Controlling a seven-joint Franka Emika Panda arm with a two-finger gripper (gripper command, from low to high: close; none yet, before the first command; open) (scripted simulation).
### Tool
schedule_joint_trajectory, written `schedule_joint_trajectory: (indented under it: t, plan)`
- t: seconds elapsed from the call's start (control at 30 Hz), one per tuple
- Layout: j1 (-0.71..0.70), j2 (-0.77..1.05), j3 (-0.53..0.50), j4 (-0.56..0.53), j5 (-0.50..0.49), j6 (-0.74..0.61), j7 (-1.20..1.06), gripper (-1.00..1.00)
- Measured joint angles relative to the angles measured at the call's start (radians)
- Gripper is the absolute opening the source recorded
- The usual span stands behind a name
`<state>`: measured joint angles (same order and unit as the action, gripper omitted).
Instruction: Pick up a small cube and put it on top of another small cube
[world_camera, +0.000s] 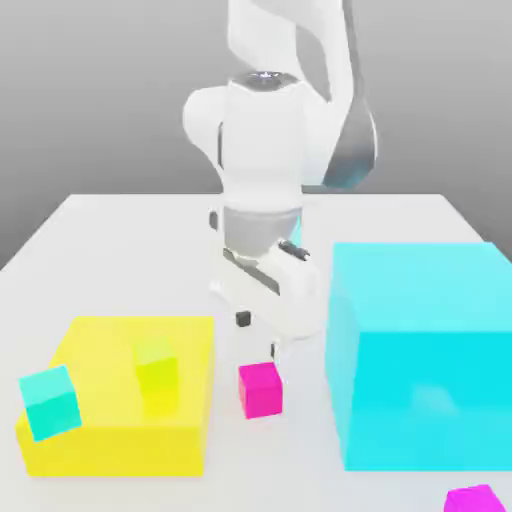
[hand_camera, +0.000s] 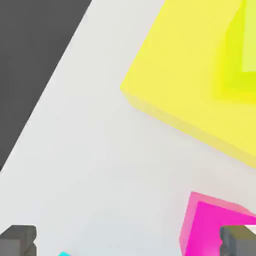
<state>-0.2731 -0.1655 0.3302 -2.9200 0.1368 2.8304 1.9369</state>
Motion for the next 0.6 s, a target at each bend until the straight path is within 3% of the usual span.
schedule_joint_trajectory:
  t: [0.1,0.2,0.33,0.4,0.43,0.6]
  plan:
    - [-0.027,0.078,0.021,-0.047,-0.031,0.064,0.125,0.0]
    - [-0.056,0.169,-0.001,-0.039,-0.185,0.135,0.25,0.0]
    - [0.08,0.292,-0.192,-0.014,-0.408,0.23,0.413,0.0]
    - [0.168,0.351,-0.288,-0.005,-0.436,0.281,0.434,0.0]
    - [0.197,0.379,-0.319,-0.001,-0.445,0.304,0.439,-1.0]
    - [0.197,0.379,-0.319,-0.001,-0.445,0.307,0.439,-1.0]
